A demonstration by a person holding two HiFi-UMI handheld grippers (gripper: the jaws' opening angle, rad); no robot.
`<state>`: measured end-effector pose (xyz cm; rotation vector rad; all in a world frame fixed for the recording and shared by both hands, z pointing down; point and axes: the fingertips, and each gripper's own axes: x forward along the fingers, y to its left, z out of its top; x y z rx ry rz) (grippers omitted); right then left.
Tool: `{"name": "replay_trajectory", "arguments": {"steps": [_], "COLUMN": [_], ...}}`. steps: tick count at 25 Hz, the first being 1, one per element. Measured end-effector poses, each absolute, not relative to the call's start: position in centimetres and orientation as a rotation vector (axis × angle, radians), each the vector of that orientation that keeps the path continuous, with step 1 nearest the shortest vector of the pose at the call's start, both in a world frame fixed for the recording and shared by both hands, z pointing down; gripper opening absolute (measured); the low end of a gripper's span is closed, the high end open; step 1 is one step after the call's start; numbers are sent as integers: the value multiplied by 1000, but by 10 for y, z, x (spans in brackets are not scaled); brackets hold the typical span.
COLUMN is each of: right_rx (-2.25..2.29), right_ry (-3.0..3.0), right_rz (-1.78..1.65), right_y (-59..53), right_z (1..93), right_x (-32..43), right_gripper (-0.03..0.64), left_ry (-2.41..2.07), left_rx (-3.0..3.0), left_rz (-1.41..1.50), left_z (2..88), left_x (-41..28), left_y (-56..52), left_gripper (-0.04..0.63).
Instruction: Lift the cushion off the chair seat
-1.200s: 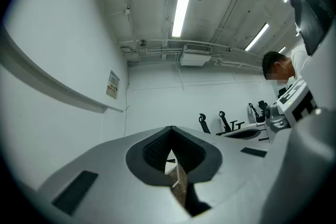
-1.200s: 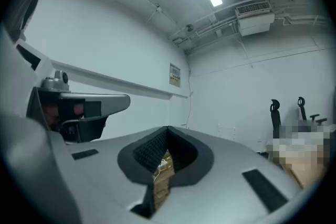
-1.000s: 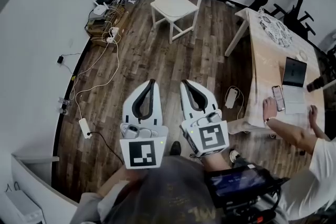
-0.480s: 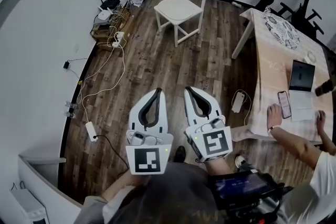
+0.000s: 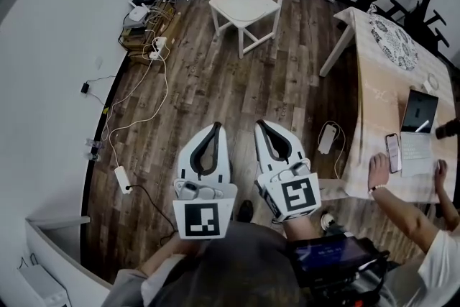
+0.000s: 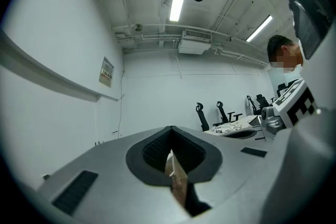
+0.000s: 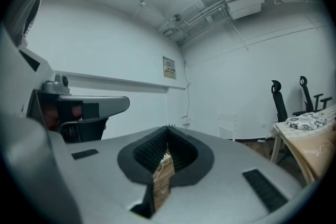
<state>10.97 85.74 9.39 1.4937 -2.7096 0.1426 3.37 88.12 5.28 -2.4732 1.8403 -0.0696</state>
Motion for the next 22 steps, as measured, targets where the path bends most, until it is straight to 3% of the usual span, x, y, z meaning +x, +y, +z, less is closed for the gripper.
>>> {"name": "replay_trajectory", "arguments": {"steps": [22], "right_rx": [1508], "right_ry": [-2734], "right_rz": [58], "right_y": [639], "right_z": [75], "right_x": [32], "right_gripper": [8], "left_ry": [1768], "left_rx": [-2533], "left_rz": [68], "left_z": [39], "left_x": [-44], "left_y": [651], "left_gripper": [6]}}
